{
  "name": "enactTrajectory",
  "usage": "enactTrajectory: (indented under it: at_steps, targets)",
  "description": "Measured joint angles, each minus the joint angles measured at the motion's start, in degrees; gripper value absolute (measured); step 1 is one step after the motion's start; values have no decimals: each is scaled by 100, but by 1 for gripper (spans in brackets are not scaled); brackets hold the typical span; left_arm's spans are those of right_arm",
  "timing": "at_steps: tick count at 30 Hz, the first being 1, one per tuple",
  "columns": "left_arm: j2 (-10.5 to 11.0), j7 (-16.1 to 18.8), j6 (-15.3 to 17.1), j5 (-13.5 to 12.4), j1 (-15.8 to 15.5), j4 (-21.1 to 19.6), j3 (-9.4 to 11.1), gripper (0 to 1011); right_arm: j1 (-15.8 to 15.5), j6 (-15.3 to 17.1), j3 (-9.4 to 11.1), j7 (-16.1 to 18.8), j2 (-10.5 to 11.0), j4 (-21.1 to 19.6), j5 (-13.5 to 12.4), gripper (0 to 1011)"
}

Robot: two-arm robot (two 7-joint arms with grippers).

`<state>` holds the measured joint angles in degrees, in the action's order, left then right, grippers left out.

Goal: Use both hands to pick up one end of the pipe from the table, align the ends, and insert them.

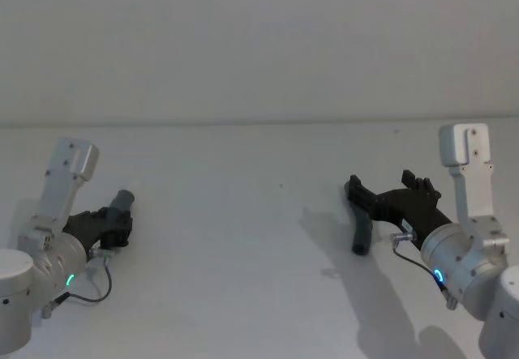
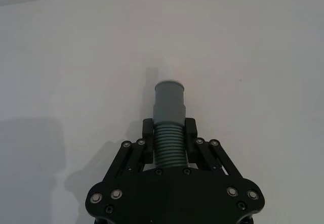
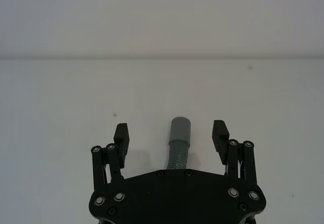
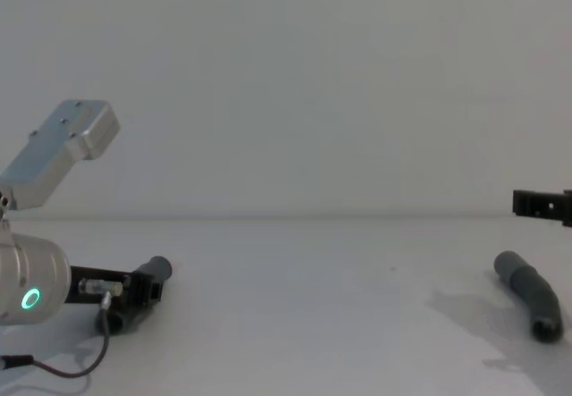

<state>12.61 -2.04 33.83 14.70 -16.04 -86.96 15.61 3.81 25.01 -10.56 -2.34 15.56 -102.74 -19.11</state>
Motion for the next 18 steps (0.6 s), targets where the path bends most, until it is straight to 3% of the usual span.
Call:
enactTrajectory:
  at_steps: [8, 18]
  targets:
    - [0, 0, 0, 0, 0, 0, 0, 321, 160, 470, -66, -20, -19, 159, -1, 1000]
    - [0, 0, 0, 0, 0, 0, 0, 321, 311, 609, -196, -4, -48, 425, 113, 1000]
